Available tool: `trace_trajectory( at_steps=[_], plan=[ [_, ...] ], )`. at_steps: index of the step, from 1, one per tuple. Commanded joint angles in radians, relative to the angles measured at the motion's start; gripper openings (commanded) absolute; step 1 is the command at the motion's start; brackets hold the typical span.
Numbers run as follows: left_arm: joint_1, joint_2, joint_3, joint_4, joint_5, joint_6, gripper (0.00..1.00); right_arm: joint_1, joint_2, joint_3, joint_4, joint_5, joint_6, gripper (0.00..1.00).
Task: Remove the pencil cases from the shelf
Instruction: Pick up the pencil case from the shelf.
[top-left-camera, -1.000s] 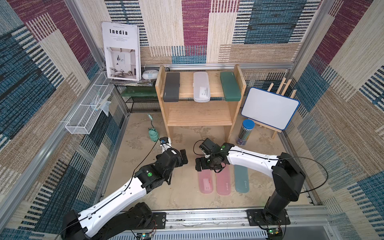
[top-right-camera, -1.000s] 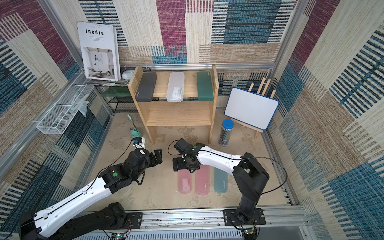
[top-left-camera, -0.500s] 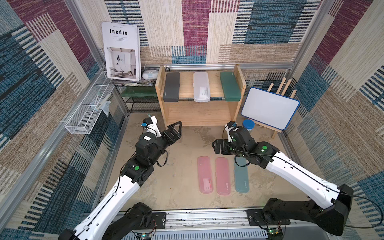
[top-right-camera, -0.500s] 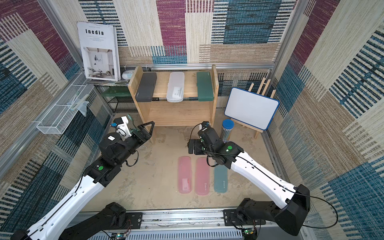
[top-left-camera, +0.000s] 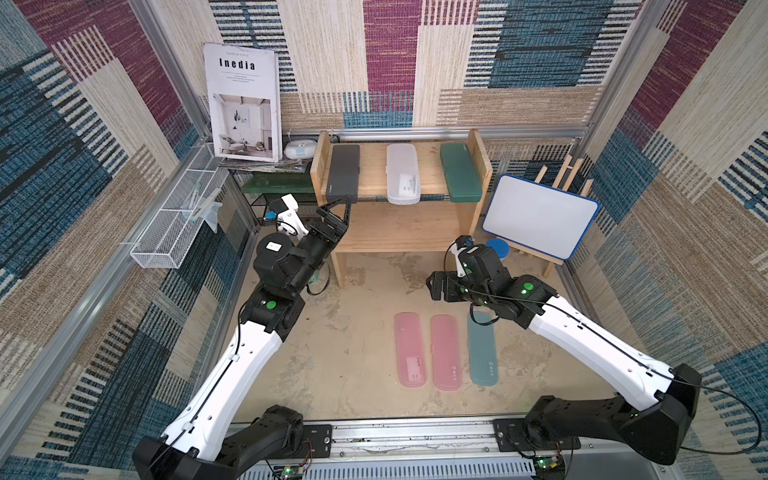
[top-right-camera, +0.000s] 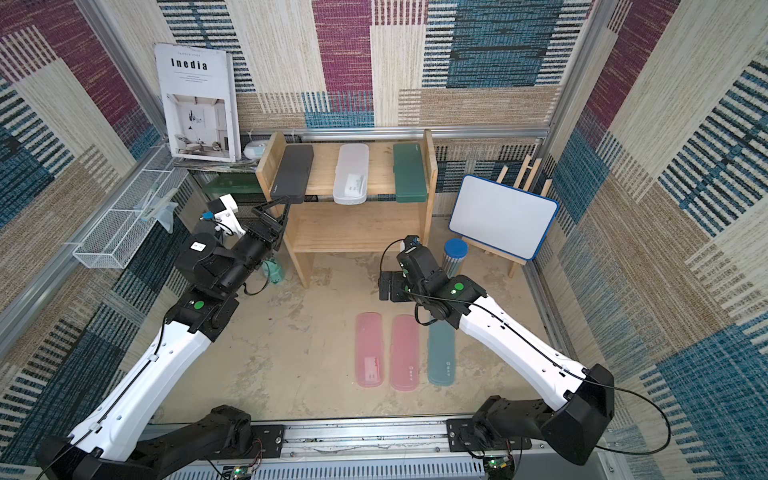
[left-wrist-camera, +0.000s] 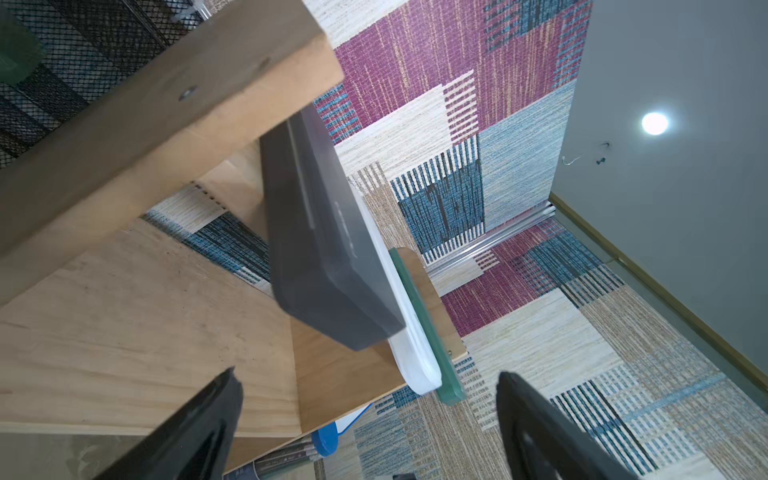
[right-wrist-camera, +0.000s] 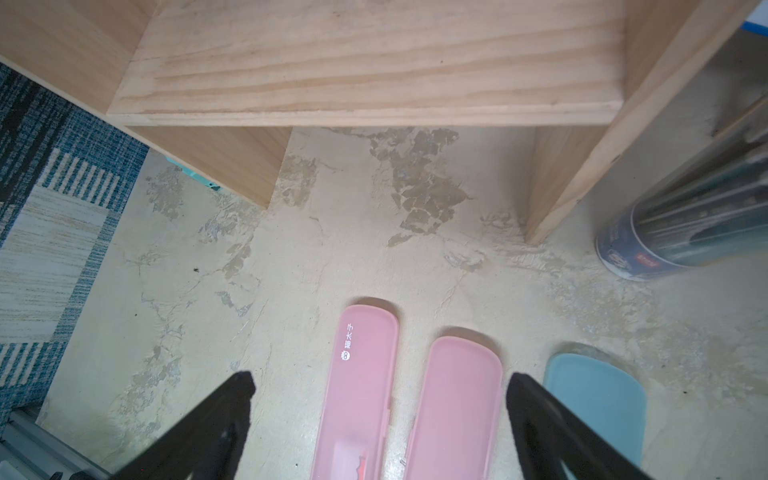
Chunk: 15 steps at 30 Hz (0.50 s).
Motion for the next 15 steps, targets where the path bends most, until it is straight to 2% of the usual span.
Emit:
trace_trajectory(
  at_steps=[1, 7, 15],
  plan=[
    [0.016, 0.013, 0.007, 0.071, -0.001, -0.014, 0.99, -0.006, -0.004, 0.008, 0.008, -0.005, -0.020, 0.99],
    [0.040, 0.056, 0.059, 0.068, -0.002, 0.008, 0.96, -0.022, 0.007, 0.004, 0.020, -0.022, -0.030, 0.99],
    [0.050, 0.103, 0.076, 0.085, -0.004, -0.022, 0.84, -0.035, 0.021, 0.010, 0.030, -0.036, -0.041, 0.99]
  ],
)
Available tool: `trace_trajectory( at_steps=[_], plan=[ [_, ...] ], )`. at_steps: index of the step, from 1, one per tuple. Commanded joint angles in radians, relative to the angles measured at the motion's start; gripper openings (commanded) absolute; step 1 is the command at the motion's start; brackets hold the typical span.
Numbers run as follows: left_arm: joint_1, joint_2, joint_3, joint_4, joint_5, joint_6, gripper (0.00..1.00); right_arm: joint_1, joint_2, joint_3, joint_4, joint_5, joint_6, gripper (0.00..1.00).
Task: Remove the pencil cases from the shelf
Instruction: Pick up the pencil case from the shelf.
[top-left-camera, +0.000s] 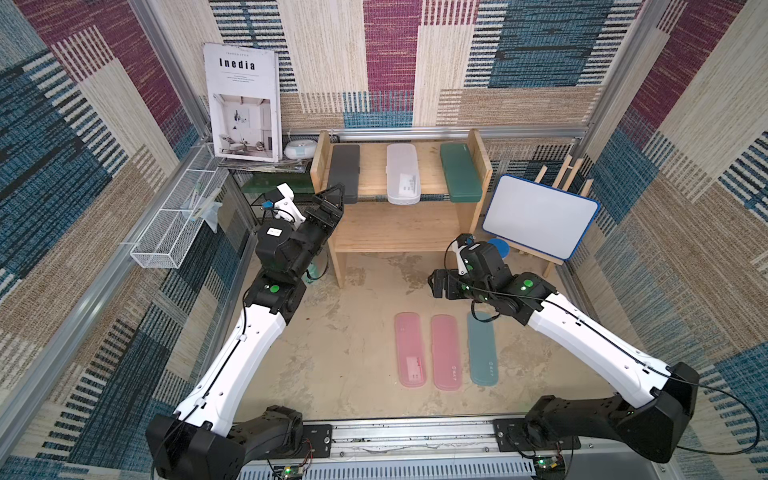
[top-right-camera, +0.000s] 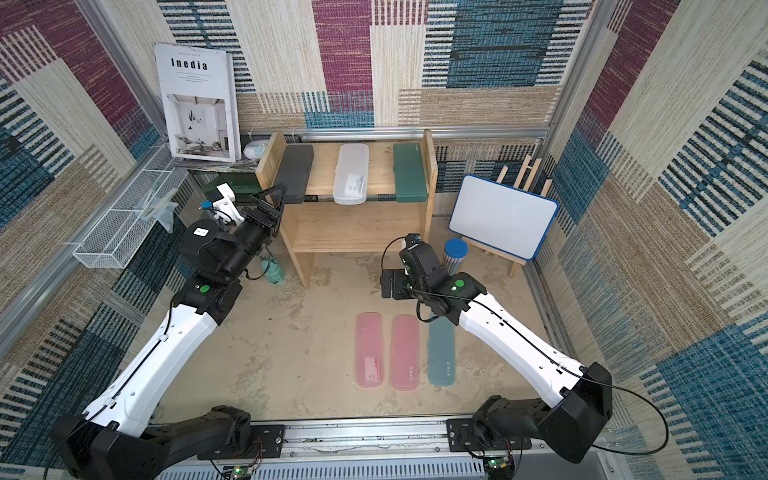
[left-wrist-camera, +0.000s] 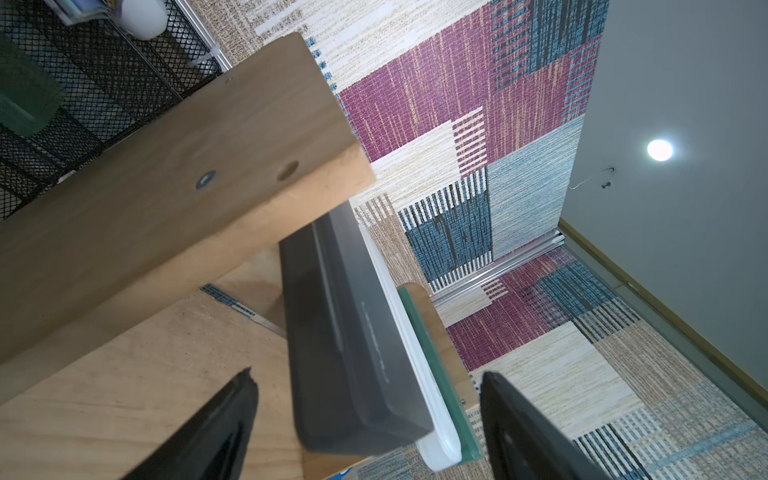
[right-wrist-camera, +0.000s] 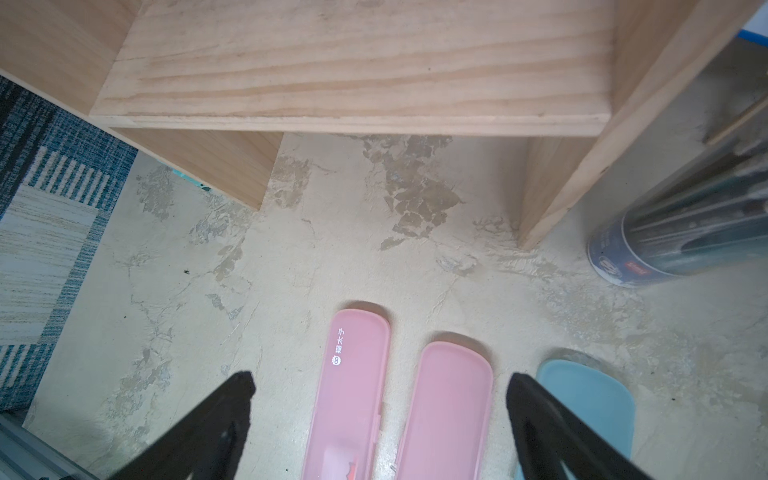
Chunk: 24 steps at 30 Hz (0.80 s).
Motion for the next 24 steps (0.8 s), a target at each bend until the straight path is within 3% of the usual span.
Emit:
trace_trajectory(
  at_steps=[1, 6, 7, 9, 10, 15, 20, 24],
  plan=[
    [0.001, 0.008, 0.004, 0.044, -0.004, -0.010, 0.82, -0.004, 0.003, 0.008, 0.019, -0.005, -0.012, 0.99],
    [0.005, 0.004, 0.002, 0.037, -0.013, 0.002, 0.68, -0.006, 0.004, -0.003, 0.020, -0.006, -0.014, 0.99],
    [0.006, 0.001, 0.005, 0.029, -0.018, 0.006, 0.61, -0.006, 0.004, -0.006, 0.022, -0.009, -0.014, 0.99],
    [0.006, -0.004, 0.008, 0.001, -0.034, 0.006, 0.38, -0.006, 0.003, -0.010, 0.027, -0.012, -0.011, 0.99],
    [0.007, -0.006, 0.010, -0.009, -0.037, 0.010, 0.35, -0.006, 0.004, -0.013, 0.028, -0.014, -0.011, 0.99],
    [0.009, -0.014, 0.006, -0.026, -0.043, 0.012, 0.36, -0.006, 0.006, -0.020, 0.027, -0.019, -0.007, 0.99],
    [0.009, -0.029, -0.011, -0.017, -0.031, 0.009, 0.27, -0.006, -0.004, -0.015, 0.031, -0.039, -0.026, 0.99],
    [0.007, -0.067, -0.042, 0.018, 0.025, 0.087, 0.26, -0.006, -0.056, 0.001, 0.065, -0.070, -0.022, 0.99]
  ],
)
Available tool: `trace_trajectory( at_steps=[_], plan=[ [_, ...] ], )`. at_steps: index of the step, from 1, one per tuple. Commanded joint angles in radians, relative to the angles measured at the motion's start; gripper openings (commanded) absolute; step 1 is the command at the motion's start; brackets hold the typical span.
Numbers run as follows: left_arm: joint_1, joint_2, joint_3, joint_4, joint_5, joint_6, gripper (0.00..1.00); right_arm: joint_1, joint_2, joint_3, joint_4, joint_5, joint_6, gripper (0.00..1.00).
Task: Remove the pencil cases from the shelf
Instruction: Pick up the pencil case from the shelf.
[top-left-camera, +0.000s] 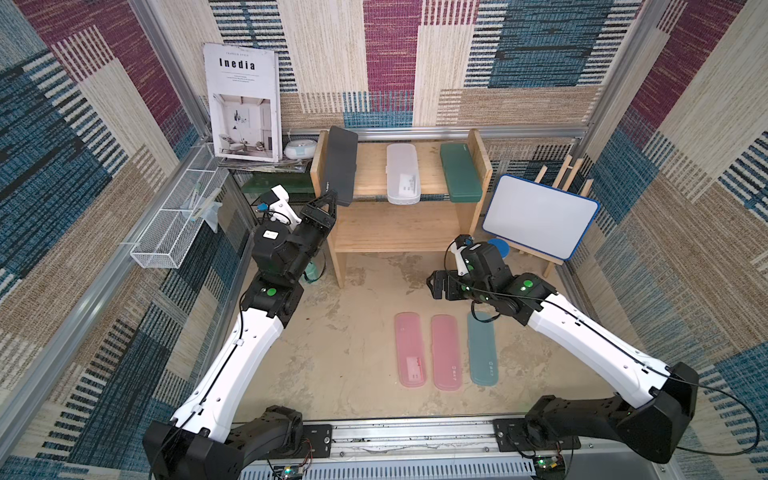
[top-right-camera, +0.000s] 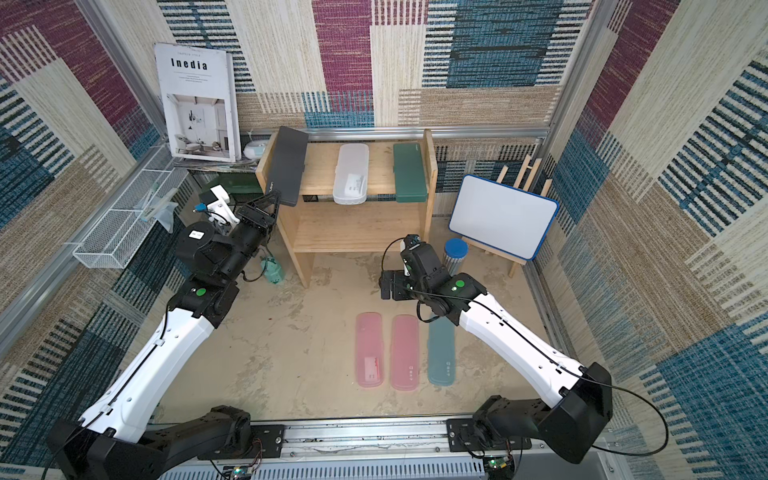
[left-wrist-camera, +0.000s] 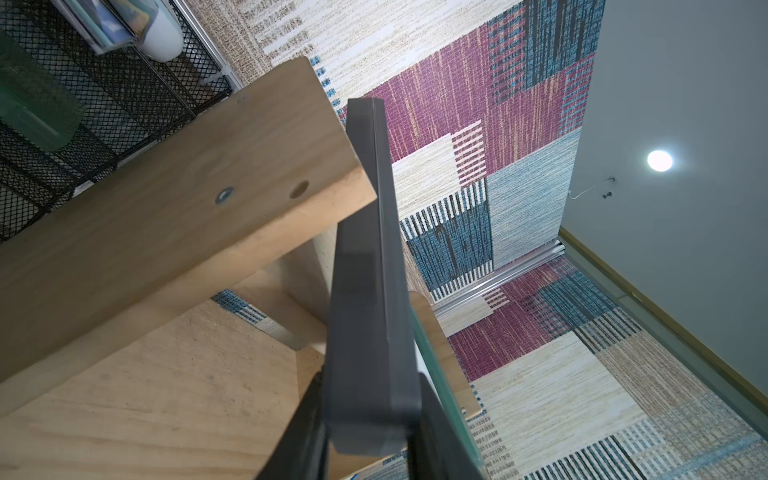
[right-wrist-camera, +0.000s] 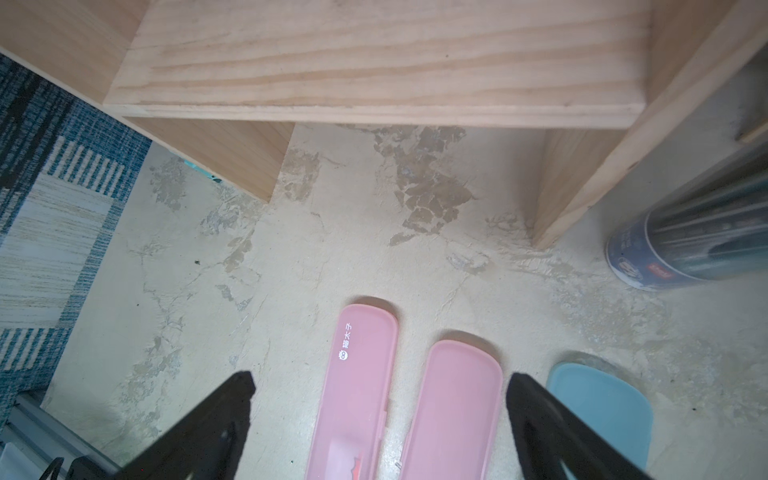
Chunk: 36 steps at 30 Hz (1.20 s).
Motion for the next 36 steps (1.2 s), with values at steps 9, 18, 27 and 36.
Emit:
trace_trajectory(
  at_steps=[9, 18, 27, 36],
  plan=[
    [-0.057, -0.333, -0.307, 0.084, 0.074, 0.514, 0.26, 0.030, -0.100, 0.177, 0.149, -0.191, 0.010, 0.99],
    [-0.086, -0.598, -0.463, -0.047, 0.064, 0.650, 0.24, 0.183, 0.068, 0.328, 0.352, -0.336, 0.127, 0.99],
    [-0.089, -0.744, -0.475, -0.172, 0.008, 0.701, 0.26, 0.268, 0.349, 0.602, 0.391, -0.350, 0.172, 0.99],
    [-0.090, -0.781, -0.482, -0.207, -0.003, 0.716, 0.27, 0.307, 0.577, 0.922, 0.235, -0.321, 0.164, 0.99]
  ],
)
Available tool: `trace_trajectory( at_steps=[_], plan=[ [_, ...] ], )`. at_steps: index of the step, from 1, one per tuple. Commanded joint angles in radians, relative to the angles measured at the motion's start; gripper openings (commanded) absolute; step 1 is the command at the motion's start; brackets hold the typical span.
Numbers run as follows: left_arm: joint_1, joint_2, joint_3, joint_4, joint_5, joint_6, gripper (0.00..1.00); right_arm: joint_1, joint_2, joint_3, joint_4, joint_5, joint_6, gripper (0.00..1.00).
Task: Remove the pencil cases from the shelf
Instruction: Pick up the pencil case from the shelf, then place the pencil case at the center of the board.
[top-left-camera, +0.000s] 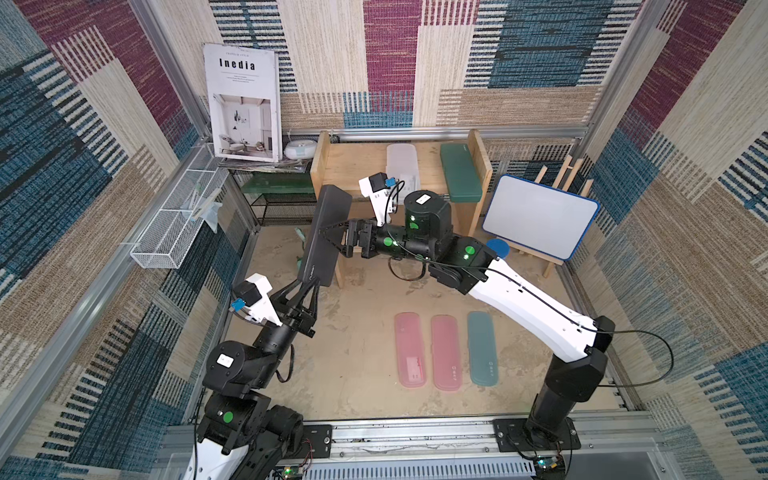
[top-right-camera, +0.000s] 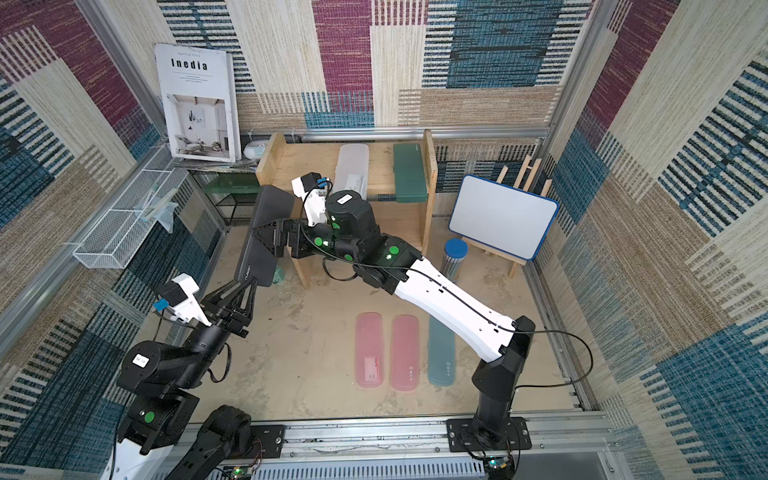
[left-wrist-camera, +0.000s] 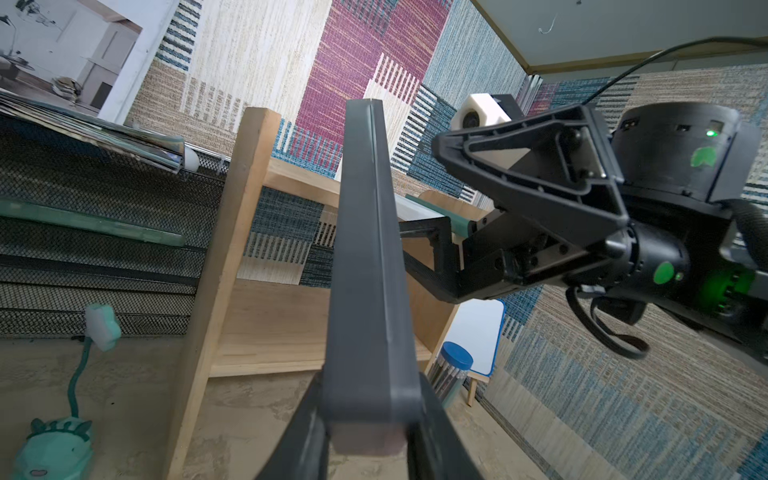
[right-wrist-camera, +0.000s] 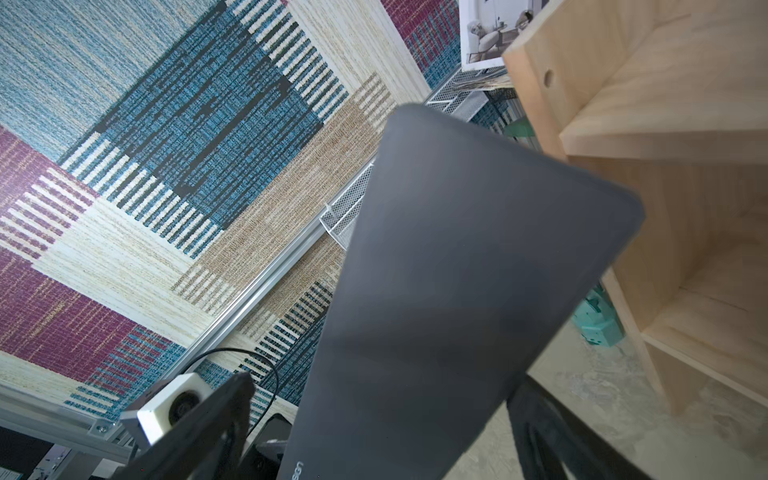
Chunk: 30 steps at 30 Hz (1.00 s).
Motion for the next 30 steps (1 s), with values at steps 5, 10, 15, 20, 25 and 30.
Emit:
trace_trajectory(
  at_steps=[5, 10, 15, 20, 25, 30],
  plan=[
    [0.000, -0.012, 0.000, -0.008, 0.007, 0.034, 0.28, 0.027, 0.099, 0.112, -0.080, 0.034, 0.017, 0.99],
    [0.000, -0.023, -0.002, -0.027, -0.006, 0.039, 0.31, 0.036, 0.126, 0.141, -0.111, 0.056, 0.016, 1.00],
    [-0.001, -0.018, 0.007, -0.063, -0.043, 0.044, 0.53, 0.041, 0.123, 0.144, -0.148, 0.085, 0.002, 0.86],
    [-0.001, -0.011, 0.011, -0.084, -0.096, 0.037, 0.66, 0.051, 0.092, 0.108, -0.183, 0.138, -0.033, 0.84],
    [-0.001, 0.002, 0.018, -0.104, -0.153, 0.043, 0.72, 0.052, 0.033, -0.037, -0.193, 0.166, -0.060, 0.58],
    [-0.001, 0.005, 0.034, -0.137, -0.224, 0.062, 0.77, 0.050, -0.076, -0.295, -0.173, 0.213, -0.050, 0.57]
  ],
)
